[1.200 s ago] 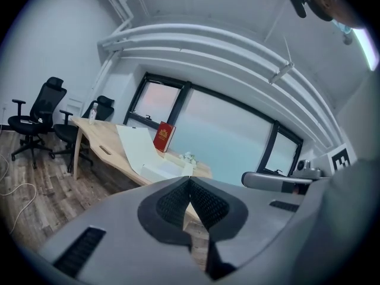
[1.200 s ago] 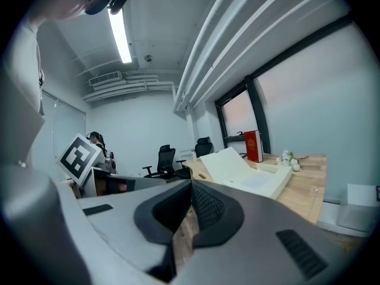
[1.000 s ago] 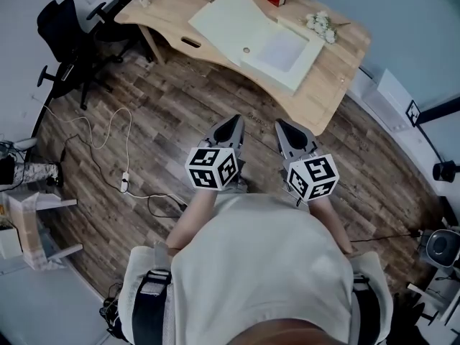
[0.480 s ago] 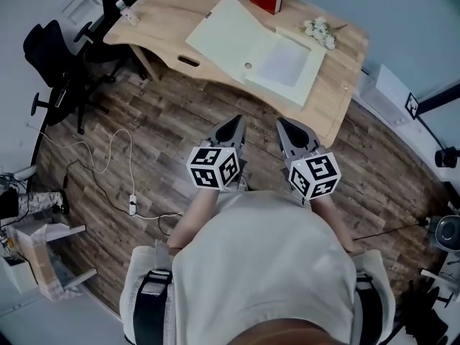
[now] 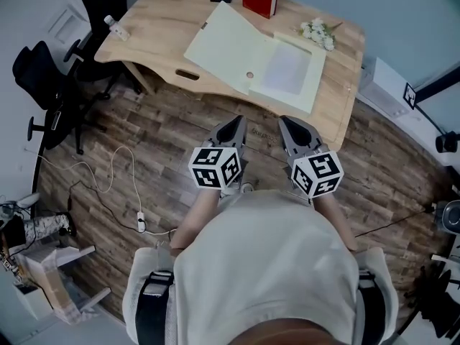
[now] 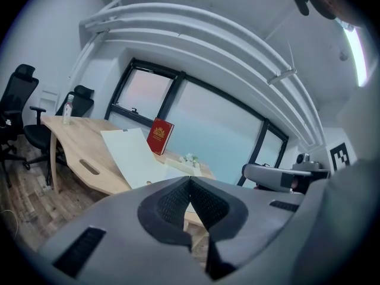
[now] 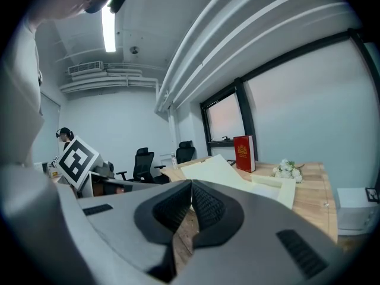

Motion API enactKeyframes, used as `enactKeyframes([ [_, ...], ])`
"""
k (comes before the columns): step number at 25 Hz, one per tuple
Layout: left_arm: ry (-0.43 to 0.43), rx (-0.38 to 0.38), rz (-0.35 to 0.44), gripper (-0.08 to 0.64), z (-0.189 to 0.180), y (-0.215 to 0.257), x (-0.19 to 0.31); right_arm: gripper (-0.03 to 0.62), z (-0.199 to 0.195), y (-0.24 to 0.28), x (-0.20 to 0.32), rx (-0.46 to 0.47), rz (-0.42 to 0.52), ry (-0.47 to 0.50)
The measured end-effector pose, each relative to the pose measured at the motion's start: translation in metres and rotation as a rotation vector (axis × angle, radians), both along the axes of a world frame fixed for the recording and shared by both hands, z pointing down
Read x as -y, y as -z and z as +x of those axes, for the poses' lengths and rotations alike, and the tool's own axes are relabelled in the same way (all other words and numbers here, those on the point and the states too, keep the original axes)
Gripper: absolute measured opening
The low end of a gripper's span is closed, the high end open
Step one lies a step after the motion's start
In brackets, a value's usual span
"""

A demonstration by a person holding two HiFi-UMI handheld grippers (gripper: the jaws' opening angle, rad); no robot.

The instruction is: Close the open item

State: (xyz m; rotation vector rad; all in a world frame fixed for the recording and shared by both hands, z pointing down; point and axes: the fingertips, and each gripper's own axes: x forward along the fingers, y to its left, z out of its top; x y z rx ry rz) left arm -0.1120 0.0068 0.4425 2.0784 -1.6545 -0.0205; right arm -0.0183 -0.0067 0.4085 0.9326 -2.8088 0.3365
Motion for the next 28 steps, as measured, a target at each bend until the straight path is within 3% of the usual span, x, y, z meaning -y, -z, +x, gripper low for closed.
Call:
enactKeyframes([
  [15, -0.073, -0.018, -0.041, 0.021, -0.026, -0.016, 0.02, 0.02, -0.012, -0.008, 0.023, -0.02, -0.018, -0.079],
  [28, 0.022, 0.001, -0.025, 0.021, -0.052, -0.02, 0.046, 0.018, 0.009, -0.02, 0.056, -0.008, -0.046, -0.116],
])
